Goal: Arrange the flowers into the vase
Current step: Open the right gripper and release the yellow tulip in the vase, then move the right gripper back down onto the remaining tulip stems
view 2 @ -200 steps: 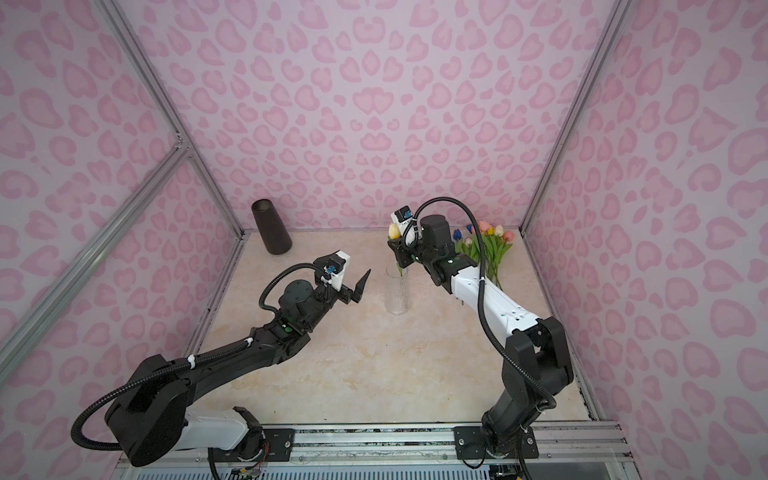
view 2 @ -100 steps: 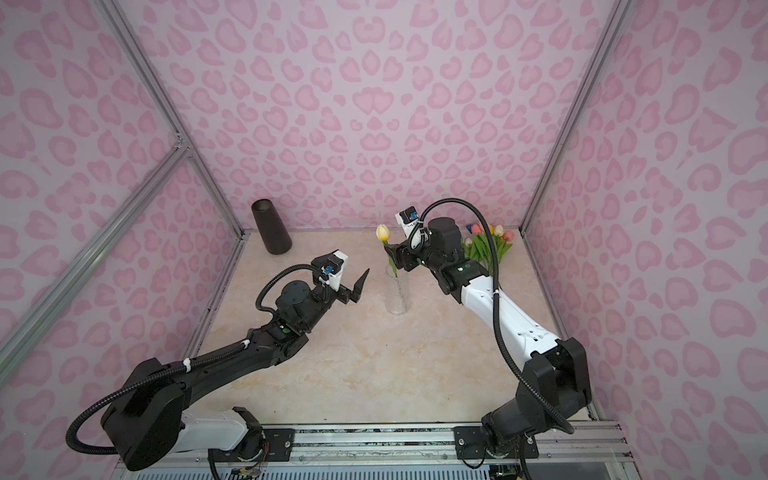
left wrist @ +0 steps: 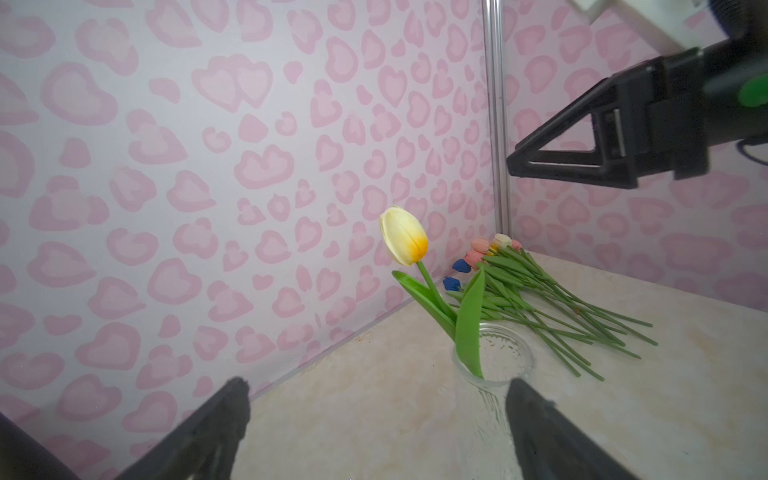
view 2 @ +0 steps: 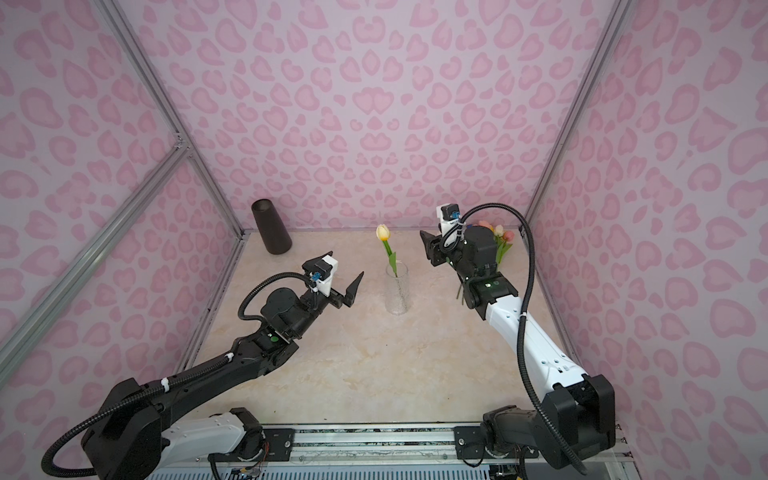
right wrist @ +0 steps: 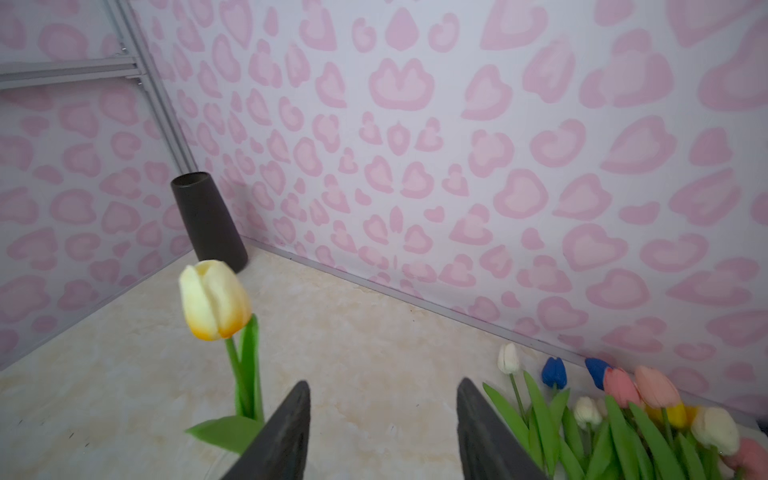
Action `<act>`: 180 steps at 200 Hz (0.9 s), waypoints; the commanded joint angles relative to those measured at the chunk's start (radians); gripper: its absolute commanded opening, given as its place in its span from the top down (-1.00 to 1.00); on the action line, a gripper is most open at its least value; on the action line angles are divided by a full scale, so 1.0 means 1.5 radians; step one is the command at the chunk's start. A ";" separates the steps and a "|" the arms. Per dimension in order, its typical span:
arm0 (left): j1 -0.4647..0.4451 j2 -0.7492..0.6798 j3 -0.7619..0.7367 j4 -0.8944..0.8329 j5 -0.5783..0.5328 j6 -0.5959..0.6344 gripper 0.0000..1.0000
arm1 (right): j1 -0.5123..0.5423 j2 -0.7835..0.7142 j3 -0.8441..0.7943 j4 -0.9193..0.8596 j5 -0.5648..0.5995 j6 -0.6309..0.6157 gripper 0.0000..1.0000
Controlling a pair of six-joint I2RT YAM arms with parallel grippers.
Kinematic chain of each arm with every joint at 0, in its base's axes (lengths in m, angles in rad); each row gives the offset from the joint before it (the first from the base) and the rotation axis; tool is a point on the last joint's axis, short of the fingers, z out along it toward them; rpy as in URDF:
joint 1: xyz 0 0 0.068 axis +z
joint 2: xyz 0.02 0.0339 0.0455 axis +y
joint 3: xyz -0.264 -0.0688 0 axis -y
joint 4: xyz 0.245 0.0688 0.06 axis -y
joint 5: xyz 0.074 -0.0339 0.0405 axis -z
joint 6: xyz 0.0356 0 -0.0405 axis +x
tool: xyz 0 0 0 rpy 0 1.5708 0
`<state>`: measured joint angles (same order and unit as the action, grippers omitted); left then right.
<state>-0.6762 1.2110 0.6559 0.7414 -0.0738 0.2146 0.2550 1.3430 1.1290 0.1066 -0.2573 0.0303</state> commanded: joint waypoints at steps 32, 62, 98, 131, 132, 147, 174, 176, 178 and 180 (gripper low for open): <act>0.000 -0.028 -0.049 -0.026 0.025 -0.033 -0.94 | -0.085 0.133 0.064 -0.202 0.096 0.074 0.12; -0.002 -0.031 -0.066 -0.063 0.065 -0.017 -0.94 | -0.125 0.212 0.106 -0.277 0.100 0.077 0.27; -0.005 -0.020 -0.070 -0.049 0.093 -0.038 -0.94 | -0.143 0.302 0.164 -0.342 0.105 0.052 0.32; -0.027 0.007 -0.069 -0.023 0.103 -0.070 -0.94 | -0.143 0.403 0.232 -0.417 0.115 0.021 0.37; -0.028 0.008 -0.069 -0.023 0.102 -0.070 -0.94 | -0.144 0.406 0.243 -0.418 0.115 0.021 0.37; -0.044 0.022 -0.060 -0.028 0.093 -0.067 -0.94 | -0.143 0.436 0.266 -0.424 0.119 0.016 0.35; -0.053 0.034 -0.041 -0.036 0.091 -0.058 -0.94 | -0.150 0.471 0.280 -0.423 0.100 0.019 0.33; -0.054 0.034 -0.040 -0.035 0.090 -0.057 -0.94 | -0.150 0.473 0.282 -0.423 0.100 0.019 0.33; -0.054 0.034 -0.039 -0.034 0.090 -0.055 -0.94 | -0.150 0.475 0.283 -0.423 0.101 0.019 0.33; -0.053 0.035 -0.039 -0.034 0.088 -0.054 -0.94 | -0.150 0.477 0.284 -0.424 0.102 0.018 0.33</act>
<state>-0.7540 1.2560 0.5755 0.6529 0.0654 0.1280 0.0357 2.0224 1.5364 -0.4953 -0.0982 0.0742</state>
